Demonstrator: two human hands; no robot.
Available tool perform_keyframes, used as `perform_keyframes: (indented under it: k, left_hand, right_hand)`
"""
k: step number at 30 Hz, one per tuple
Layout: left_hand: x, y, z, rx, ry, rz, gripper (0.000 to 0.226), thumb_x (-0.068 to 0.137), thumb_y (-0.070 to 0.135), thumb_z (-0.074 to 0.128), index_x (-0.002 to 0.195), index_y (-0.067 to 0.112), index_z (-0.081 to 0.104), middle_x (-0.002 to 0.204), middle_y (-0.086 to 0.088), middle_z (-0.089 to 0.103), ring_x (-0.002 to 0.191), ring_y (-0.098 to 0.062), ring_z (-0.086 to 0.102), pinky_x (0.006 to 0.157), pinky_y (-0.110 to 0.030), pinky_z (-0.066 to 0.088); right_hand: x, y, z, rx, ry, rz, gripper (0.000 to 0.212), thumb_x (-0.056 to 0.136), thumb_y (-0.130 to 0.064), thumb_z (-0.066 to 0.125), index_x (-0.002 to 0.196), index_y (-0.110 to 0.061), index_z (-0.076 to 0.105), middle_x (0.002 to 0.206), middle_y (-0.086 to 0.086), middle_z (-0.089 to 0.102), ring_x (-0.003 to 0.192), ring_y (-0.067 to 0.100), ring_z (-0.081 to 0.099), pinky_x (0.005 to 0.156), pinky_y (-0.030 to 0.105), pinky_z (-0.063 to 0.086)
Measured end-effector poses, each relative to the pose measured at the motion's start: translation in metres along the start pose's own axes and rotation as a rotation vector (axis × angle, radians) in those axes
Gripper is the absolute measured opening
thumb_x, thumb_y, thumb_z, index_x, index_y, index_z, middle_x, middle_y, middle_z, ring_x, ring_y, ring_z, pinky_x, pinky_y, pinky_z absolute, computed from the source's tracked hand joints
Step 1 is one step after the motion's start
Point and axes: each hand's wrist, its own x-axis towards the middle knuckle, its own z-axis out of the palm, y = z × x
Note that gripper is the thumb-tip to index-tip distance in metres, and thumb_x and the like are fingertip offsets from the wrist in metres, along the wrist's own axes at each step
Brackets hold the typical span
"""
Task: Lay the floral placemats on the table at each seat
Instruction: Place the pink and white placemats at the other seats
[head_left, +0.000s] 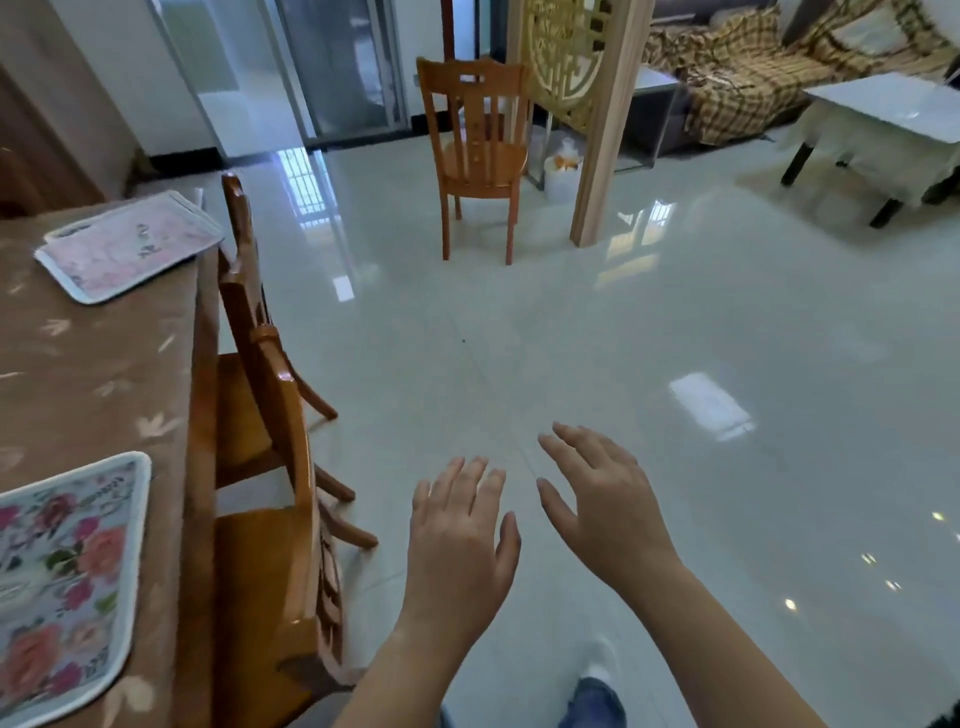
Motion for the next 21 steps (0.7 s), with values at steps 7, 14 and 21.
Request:
perform_keyframes:
  k: [7, 14, 21]
  left_hand:
    - [0.108, 0.009, 0.027, 0.061, 0.139, -0.119, 0.039, 0.071, 0.008, 0.072, 0.108, 0.000, 0.061, 0.111, -0.020, 0.064, 0.108, -0.038, 0.056, 0.089, -0.059, 0.044]
    - [0.199, 0.033, 0.047, 0.091, 0.169, -0.181, 0.038, 0.074, 0.008, 0.070, 0.110, 0.001, 0.060, 0.113, -0.020, 0.063, 0.111, -0.036, 0.055, 0.091, -0.061, 0.042]
    - [0.249, 0.007, 0.059, 0.143, 0.165, -0.283, 0.038, 0.075, 0.008, 0.070, 0.111, 0.002, 0.060, 0.115, -0.019, 0.062, 0.113, -0.035, 0.053, 0.090, -0.060, 0.044]
  right_hand:
    - [0.109, 0.056, -0.008, 0.101, -0.023, -0.120, 0.038, 0.082, -0.017, 0.064, 0.119, -0.009, 0.056, 0.123, 0.011, 0.060, 0.114, 0.030, 0.054, 0.097, 0.046, 0.043]
    - [0.203, 0.110, -0.030, 0.133, -0.024, -0.212, 0.039, 0.081, -0.015, 0.065, 0.118, -0.009, 0.057, 0.121, 0.011, 0.062, 0.112, 0.030, 0.056, 0.095, 0.047, 0.046]
    - [0.274, 0.117, -0.009, 0.178, -0.031, -0.309, 0.038, 0.076, -0.010, 0.070, 0.113, -0.006, 0.060, 0.115, 0.013, 0.064, 0.106, 0.034, 0.060, 0.091, 0.045, 0.045]
